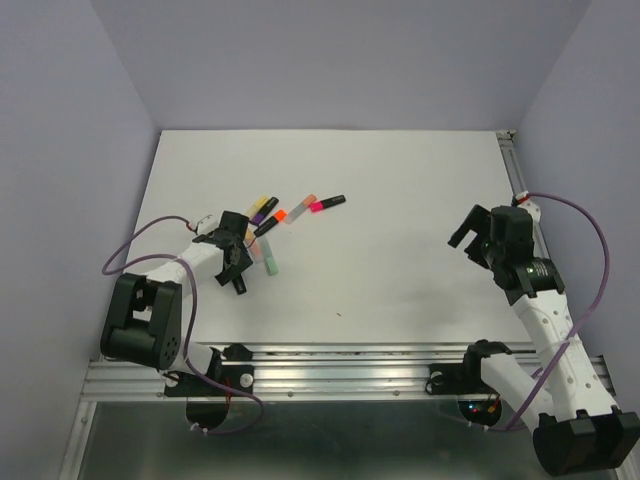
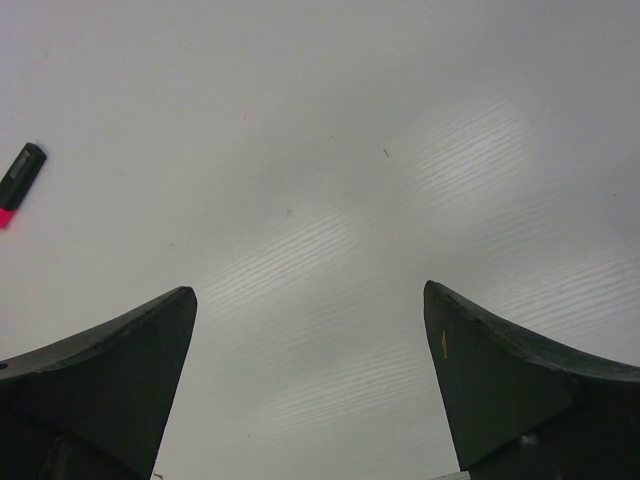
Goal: Open the pen caps
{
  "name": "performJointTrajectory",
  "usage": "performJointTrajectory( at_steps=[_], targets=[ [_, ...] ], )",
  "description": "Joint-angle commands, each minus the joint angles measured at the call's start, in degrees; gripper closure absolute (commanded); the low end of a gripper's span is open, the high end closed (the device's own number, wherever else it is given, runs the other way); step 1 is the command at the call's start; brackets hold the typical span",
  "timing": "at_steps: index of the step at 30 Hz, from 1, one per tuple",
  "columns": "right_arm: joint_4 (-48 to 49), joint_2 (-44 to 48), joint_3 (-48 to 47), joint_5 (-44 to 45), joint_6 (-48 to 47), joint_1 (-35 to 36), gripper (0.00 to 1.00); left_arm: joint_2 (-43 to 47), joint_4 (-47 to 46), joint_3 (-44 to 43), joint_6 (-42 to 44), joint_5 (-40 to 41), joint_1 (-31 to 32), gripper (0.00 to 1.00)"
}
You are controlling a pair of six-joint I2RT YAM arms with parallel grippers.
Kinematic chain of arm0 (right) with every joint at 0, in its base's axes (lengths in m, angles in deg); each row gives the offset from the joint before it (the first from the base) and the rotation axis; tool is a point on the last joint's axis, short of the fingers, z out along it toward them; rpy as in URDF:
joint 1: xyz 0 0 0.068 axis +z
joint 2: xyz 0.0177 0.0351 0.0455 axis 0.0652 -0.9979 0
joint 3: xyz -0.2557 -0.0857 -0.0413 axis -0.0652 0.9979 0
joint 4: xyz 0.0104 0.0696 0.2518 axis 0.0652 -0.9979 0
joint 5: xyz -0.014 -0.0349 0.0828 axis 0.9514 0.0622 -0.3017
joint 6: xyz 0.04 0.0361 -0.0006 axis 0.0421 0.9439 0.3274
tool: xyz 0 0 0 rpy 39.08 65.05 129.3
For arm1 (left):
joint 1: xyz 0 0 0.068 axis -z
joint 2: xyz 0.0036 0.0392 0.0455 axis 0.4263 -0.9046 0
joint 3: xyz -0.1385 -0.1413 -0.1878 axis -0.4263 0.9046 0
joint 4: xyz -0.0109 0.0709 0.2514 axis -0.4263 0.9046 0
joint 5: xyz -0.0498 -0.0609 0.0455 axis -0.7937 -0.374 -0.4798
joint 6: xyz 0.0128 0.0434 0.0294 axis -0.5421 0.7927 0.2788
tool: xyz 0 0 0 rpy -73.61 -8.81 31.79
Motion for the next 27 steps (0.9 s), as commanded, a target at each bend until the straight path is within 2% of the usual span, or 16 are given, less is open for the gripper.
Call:
performJointTrajectory(
  at_steps=[1,6,7,8,10,11,12,16,18,22,23,25,26,27],
  targets=[
    [0.9,0.7,1.0,1.5,0.1,-0.3,0.0,-2.7,3.2,2.3,-1.3,-0.9,-0.1,0.45],
    [1.2,0.9,1.2,1.6,0.1,-0.2,0.0,-2.6,3.2,2.3,-1.3,-0.7,0.0,0.59],
    [1.1,1.0,1.1,1.7,0.1,-0.3,0.0,-2.6,3.0,2.3,-1.3,-1.0,0.2,0.7],
    [1.1,1.0,1.1,1.7,0.1,-0.3,0.0,-2.3,3.0,2.5,-1.3,-1.2,0.2,0.73],
    [1.1,1.2,1.1,1.6,0.2,-0.2,0.0,-2.0,2.8,2.4,-0.9,-1.9,0.3,0.74],
    [1.1,1.3,1.1,1.6,0.1,-0.3,0.0,-1.5,2.6,2.4,-0.8,-2.1,0.5,0.91],
    [1.1,1.3,1.1,1.3,0.2,-0.2,0.0,-1.0,2.9,2.2,-0.7,-2.5,0.6,1.0],
    [1.2,2.0,1.2,-1.0,-0.2,-0.2,0.0,2.3,3.3,1.1,0.5,-4.0,1.7,1.0],
    [1.9,3.1,1.4,-3.8,-0.9,-0.3,0.0,6.8,3.4,-0.2,1.2,-4.5,3.9,1.0],
    [6.5,5.0,2.6,-17.9,-3.1,-0.3,0.0,16.7,2.6,-3.3,4.5,-5.1,10.5,1.0],
    [7.5,5.3,2.7,-24.5,-3.4,-0.2,0.0,18.8,1.0,-4.4,5.4,-5.6,12.3,1.0],
    [10.1,5.0,3.0,-33.3,-3.3,-0.2,0.0,25.0,-3.0,-4.3,9.7,-8.9,17.6,1.0],
    [10.7,4.9,2.8,-35.8,-2.8,-0.3,0.0,26.8,-8.7,-3.2,11.6,-11.3,19.3,1.0],
    [12.3,4.5,2.5,-38.1,-2.2,-0.3,0.0,30.1,-11.8,-2.5,14.2,-16.6,21.8,1.0]
  ],
)
